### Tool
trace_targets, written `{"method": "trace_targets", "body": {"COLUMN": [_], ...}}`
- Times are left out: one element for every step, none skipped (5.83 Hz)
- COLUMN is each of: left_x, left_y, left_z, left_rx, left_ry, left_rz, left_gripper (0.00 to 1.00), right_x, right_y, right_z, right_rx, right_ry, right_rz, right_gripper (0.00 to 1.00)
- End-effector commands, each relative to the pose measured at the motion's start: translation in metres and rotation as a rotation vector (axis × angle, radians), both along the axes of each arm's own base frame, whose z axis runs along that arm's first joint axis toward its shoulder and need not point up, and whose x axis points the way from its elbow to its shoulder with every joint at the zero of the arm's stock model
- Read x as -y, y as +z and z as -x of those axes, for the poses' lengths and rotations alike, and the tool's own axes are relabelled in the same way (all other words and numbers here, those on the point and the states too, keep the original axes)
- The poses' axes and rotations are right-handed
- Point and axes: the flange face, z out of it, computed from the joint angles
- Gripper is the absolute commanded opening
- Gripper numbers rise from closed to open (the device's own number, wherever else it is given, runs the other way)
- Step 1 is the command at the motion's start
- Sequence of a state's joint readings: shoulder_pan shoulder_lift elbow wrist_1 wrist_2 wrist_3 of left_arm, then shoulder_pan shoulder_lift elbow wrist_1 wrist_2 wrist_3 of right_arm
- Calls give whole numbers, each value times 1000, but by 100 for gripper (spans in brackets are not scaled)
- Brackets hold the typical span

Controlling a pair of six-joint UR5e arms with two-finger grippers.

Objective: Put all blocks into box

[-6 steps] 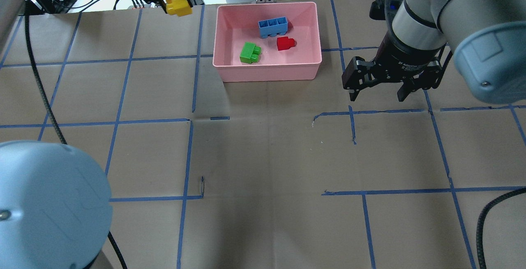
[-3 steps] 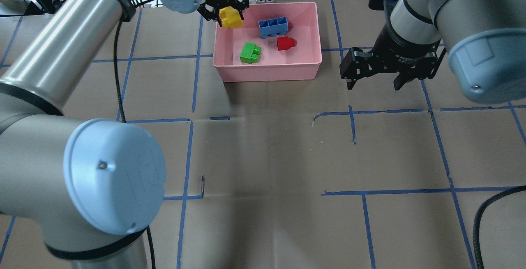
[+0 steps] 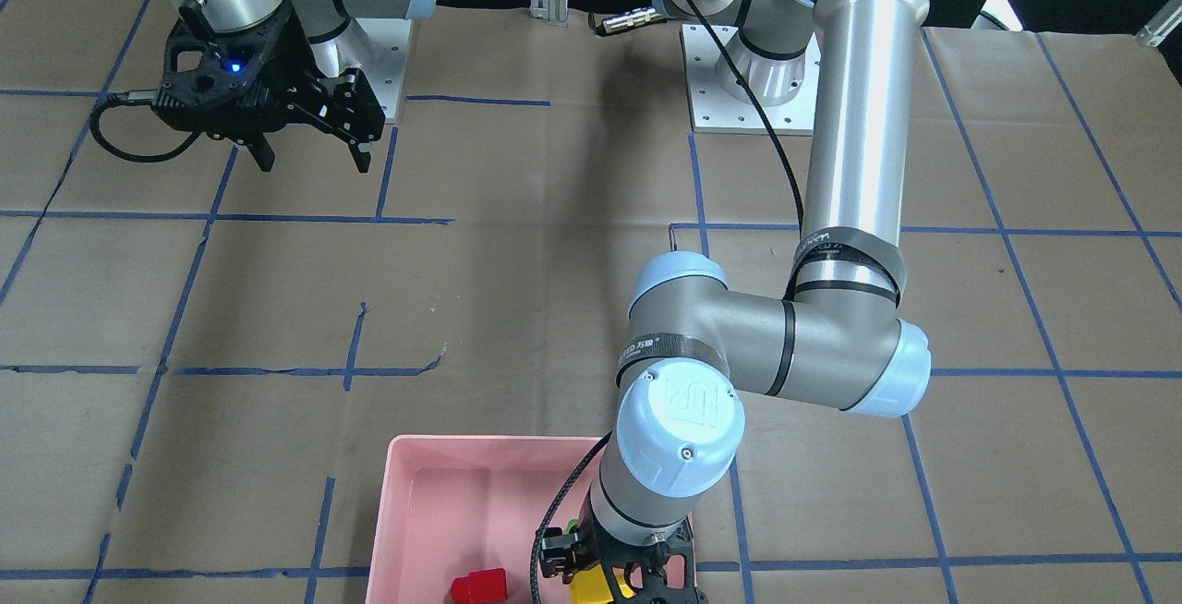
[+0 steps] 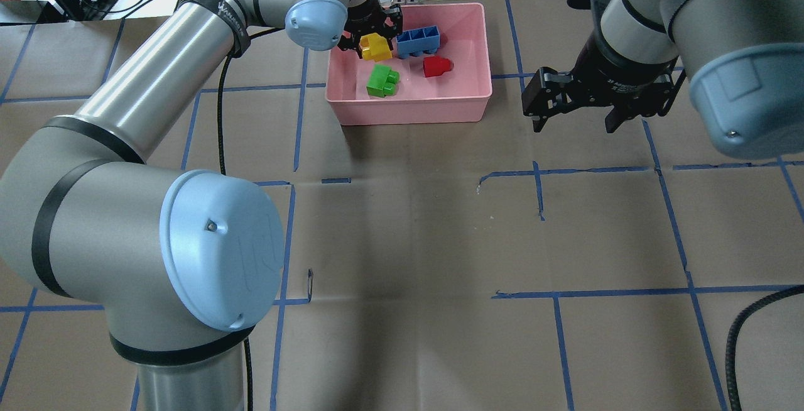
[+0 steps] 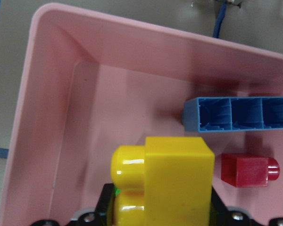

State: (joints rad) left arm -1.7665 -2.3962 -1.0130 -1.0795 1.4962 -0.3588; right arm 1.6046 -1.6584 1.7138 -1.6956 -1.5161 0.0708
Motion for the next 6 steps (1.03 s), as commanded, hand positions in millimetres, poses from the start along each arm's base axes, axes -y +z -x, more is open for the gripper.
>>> {"method": "trace_targets", "body": {"left_x": [-2,-14,-36,-63,-87,-109], "left_y": [35,74,117,161,165,187], "left_z": [-3,-16,-30,-42,-47,-66], "left_rx": [3,49,151,221,239,236], "left_ry": [-45,-45,-24,-9,-19,-24], "left_rz": [62,96,80,73,-2,-14], "left_gripper": [98,100,100,100,100,100], "right_x": [1,0,0,1,3,4], "right_y": [4,5,6,7,9,11], "right_z": [0,0,0,0,0,0], "right_rx": [4,4,4,4,4,4], "right_ry": [0,0,0,0,0,0], "right_rz": [12,12,15,18,23,27], "right_gripper": [100,100,100,100,100,100]}}
